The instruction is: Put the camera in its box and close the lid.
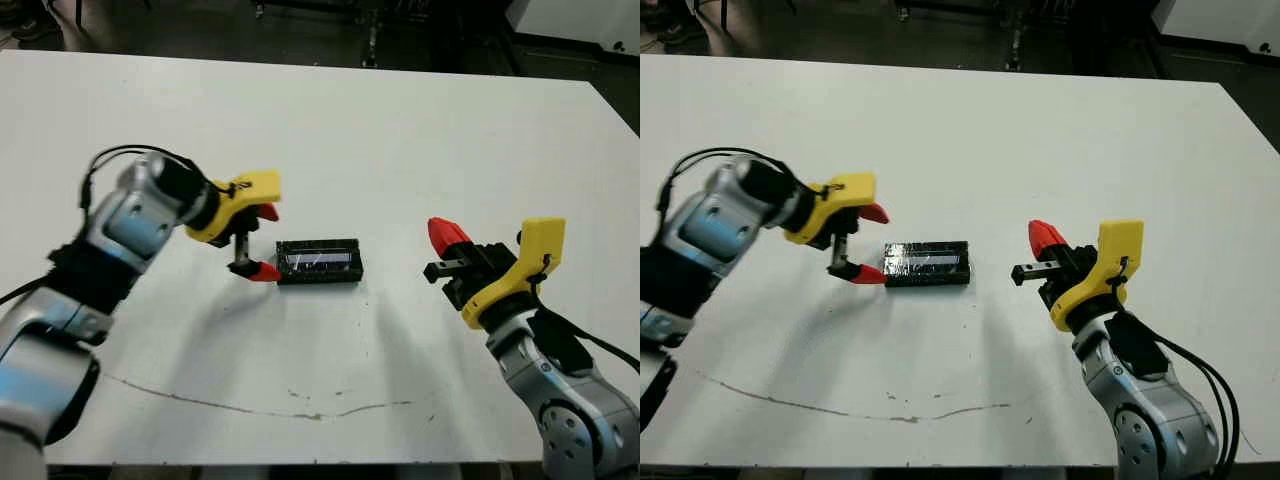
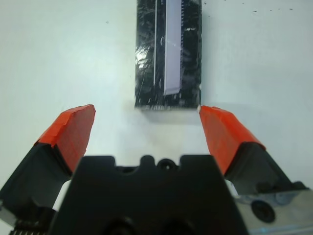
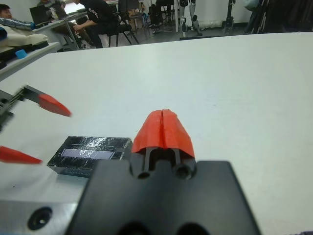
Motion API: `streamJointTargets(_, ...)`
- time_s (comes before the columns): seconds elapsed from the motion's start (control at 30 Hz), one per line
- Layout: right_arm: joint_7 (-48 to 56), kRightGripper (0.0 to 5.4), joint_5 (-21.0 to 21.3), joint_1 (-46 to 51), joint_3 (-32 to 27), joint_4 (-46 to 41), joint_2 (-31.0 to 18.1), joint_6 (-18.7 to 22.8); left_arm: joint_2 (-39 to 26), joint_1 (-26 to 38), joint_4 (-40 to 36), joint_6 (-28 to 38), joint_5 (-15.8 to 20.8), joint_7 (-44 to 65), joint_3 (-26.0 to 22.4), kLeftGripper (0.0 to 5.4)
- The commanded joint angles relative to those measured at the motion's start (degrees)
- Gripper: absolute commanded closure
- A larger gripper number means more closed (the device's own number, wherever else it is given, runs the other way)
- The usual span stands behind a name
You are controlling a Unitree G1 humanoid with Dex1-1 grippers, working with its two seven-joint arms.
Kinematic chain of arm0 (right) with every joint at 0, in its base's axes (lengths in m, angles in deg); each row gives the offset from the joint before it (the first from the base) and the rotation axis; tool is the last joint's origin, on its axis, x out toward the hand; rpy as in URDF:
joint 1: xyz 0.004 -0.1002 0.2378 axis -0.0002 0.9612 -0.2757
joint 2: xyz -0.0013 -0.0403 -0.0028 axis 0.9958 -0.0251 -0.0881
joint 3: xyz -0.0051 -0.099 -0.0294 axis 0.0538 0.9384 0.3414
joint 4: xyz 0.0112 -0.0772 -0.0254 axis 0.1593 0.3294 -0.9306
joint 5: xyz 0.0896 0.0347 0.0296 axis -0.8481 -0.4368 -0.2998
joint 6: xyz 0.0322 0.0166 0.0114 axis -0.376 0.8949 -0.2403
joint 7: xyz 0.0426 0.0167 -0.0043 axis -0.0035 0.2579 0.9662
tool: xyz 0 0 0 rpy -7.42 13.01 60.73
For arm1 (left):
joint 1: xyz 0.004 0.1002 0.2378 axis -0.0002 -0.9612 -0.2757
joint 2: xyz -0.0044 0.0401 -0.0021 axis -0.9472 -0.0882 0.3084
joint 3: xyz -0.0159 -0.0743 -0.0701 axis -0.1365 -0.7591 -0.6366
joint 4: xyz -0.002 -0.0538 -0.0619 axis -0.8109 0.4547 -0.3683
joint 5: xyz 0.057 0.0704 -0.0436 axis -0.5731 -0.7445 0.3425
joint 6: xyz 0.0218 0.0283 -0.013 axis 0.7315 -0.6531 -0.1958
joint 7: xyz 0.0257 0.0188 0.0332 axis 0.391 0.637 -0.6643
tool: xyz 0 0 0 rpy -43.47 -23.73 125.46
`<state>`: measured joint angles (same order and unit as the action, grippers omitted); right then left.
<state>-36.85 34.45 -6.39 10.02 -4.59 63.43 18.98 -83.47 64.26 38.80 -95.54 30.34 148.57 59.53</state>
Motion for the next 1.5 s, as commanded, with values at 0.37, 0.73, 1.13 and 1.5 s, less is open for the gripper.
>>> streamJointTargets(0.37,-0.4,5.40,0.2,-0.1,-0.4,0.5,0.0,0.0,-11.8,-2.9,-9.7,-13.7,8.1,1.1,-9.5,0.10)
streamJointTargets(0.73,-0.7,5.40,0.3,-0.3,-1.0,0.6,0.0,-0.1,9.3,-17.4,-29.6,-20.1,21.8,-31.2,-28.7,1.63)
streamJointTargets(1.13,-0.6,5.40,0.3,-0.3,-1.7,1.0,0.2,-0.7,31.7,-28.7,-37.9,-18.2,26.7,-55.3,-22.1,3.40)
streamJointTargets(1.5,-1.7,5.40,0.5,0.1,-1.5,0.4,0.8,-0.4,42.8,-36.4,-35.3,-12.0,23.1,-69.0,-13.8,5.09)
